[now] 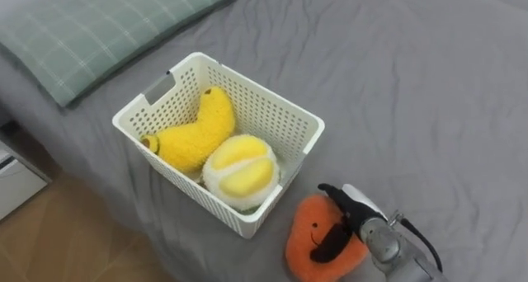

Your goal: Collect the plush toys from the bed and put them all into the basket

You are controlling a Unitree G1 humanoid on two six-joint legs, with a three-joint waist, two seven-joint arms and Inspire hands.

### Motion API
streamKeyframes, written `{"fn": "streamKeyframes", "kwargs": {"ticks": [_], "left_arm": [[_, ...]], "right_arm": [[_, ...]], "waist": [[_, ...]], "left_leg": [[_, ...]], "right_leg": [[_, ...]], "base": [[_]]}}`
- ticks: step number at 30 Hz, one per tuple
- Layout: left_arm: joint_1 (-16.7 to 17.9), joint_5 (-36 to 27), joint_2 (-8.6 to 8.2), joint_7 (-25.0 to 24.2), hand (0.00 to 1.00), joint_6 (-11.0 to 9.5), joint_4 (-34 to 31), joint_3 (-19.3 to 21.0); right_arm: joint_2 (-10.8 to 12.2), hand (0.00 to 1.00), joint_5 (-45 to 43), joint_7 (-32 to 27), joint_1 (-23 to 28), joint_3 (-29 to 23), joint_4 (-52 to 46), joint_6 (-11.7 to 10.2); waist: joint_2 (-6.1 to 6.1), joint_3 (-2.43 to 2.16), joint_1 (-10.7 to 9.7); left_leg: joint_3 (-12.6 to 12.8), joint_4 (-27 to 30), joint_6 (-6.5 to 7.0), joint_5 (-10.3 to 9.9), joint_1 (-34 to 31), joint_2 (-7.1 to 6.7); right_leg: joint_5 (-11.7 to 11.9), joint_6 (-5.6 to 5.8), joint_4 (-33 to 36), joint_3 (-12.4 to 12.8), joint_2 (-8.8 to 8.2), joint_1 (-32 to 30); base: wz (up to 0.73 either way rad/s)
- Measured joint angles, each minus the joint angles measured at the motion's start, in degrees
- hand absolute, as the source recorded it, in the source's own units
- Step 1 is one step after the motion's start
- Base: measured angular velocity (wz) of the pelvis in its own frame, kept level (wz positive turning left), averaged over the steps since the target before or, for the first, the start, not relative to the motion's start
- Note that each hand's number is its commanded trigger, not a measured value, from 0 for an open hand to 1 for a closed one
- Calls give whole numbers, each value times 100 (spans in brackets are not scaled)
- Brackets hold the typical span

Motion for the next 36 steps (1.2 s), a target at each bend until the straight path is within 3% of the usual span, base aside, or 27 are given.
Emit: {"fn": "streamKeyframes", "kwargs": {"ticks": [2,3,4,5,10,23,28,30,33,36], "left_arm": [[-1,-25,-1,-3,0,-14,-1,-2],[-3,-50,-1,-3,0,-28,-4,-1],[-3,-53,0,-3,0,-34,-4,-1],[-2,-52,0,-2,0,-35,-3,-2],[30,-78,-3,1,0,-29,6,-2],[25,-160,17,2,0,-20,154,-9],[62,-154,70,1,0,-9,149,15],[62,-153,86,2,0,-3,140,43],[70,-102,155,-28,0,-24,127,182],[69,-103,236,-30,0,-94,150,328]], "right_arm": [[-9,0,-7,-3,2,0,50,-24],[-23,40,-7,-4,3,0,86,-48],[-27,53,-6,-6,6,1,104,-48],[-27,98,-6,-15,7,1,184,-54],[-25,100,-5,-18,6,-4,414,-56],[-31,100,45,-330,30,-196,408,-41],[-168,100,368,-444,332,-452,-811,-41],[-248,100,563,-469,463,-524,-1245,-33],[-332,100,697,-562,806,-910,-2436,-39],[-494,100,1021,-726,812,-1127,-2867,-54]], "waist": [[-10,2,36],[-19,5,55],[-19,6,65],[-14,13,79],[-22,10,111],[-40,-31,63],[-46,-39,-249],[-47,-50,-299],[-54,-64,-579],[-72,-76,-717]], "left_leg": [[-48,19,-4,0,-13,-11],[-79,24,-11,6,-11,-21],[-107,28,-15,10,-7,-29],[-127,31,-17,13,11,-38],[-169,74,-13,18,33,-70],[-112,22,8,23,192,-73],[-46,-23,16,29,248,-68],[59,-100,22,28,360,-45],[190,-196,38,28,496,-13],[346,-294,57,13,679,27]], "right_leg": [[0,0,4,-46,0,6],[0,0,4,-61,-1,13],[0,0,3,-80,-3,22],[0,0,-2,-132,-11,65],[-19,19,-14,-269,-40,113],[-34,44,-32,-106,-39,255],[-15,54,-121,-27,-20,333],[-12,53,-116,91,-29,367],[-11,54,-101,245,-33,400],[-6,59,-109,398,-30,500]], "base": [[11],[11],[13],[14],[10],[-2],[-4],[-21],[-23],[-32]]}}
